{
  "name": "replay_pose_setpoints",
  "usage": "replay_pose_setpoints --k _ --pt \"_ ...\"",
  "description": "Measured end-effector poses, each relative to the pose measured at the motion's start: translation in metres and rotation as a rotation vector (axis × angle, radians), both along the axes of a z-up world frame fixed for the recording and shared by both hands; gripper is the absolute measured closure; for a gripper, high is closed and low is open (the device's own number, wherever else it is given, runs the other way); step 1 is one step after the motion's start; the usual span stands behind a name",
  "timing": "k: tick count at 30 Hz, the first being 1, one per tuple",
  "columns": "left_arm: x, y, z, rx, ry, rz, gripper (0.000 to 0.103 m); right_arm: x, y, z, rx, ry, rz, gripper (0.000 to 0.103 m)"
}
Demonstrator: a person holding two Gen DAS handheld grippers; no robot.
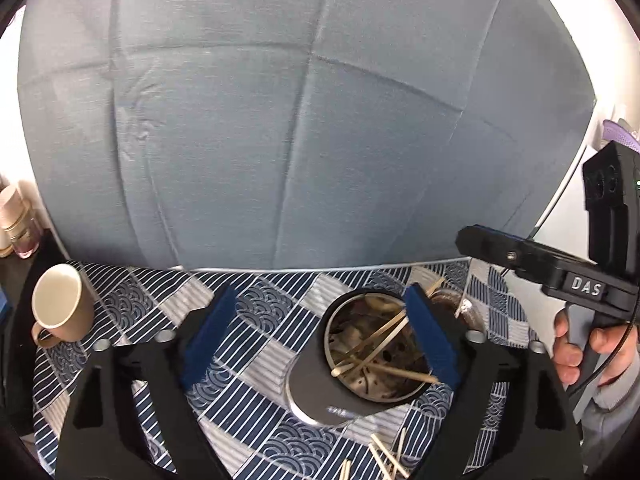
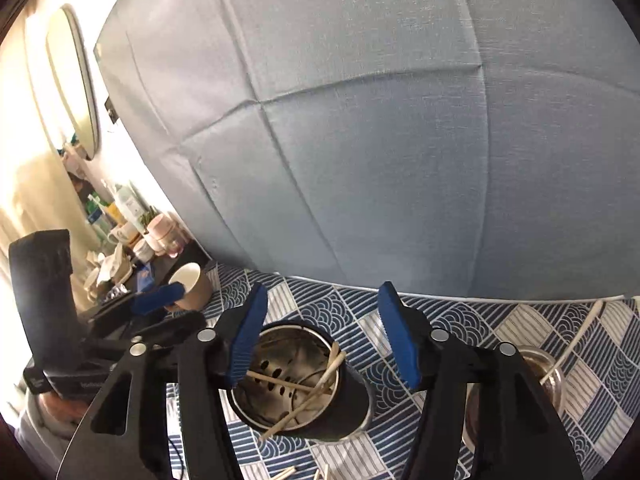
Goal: Organize utensils
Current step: 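Move both open tools back down over the remaining chopsticks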
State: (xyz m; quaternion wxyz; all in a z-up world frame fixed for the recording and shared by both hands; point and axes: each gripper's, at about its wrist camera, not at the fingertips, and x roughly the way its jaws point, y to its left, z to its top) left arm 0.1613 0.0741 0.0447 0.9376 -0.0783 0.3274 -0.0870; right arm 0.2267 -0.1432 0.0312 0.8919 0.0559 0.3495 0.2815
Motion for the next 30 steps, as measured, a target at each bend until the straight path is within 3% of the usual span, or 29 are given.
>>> replay_pose_setpoints --k 6,14,23,30 --pt "-0.017 0.006 -0.007 0.003 0.035 0.033 0.006 -0.015 -0.003 0.0 -0.041 -0.021 -0.02 0.036" --pt "-0.032 0.006 -0.031 0.08 0.1 0.033 0.006 -0.035 -0.011 -0.011 -0.094 -0.014 -0.028 0.023" --pt "-0.042 -0.003 -0.075 0.191 0.236 -0.027 0.006 -0.057 -0.025 -0.044 -0.154 0.057 -0.048 0.019" --pt "-0.055 -0.014 -0.109 0.226 0.33 -0.071 0.006 -0.074 -0.032 -0.077 -0.201 0.133 -0.041 0.019"
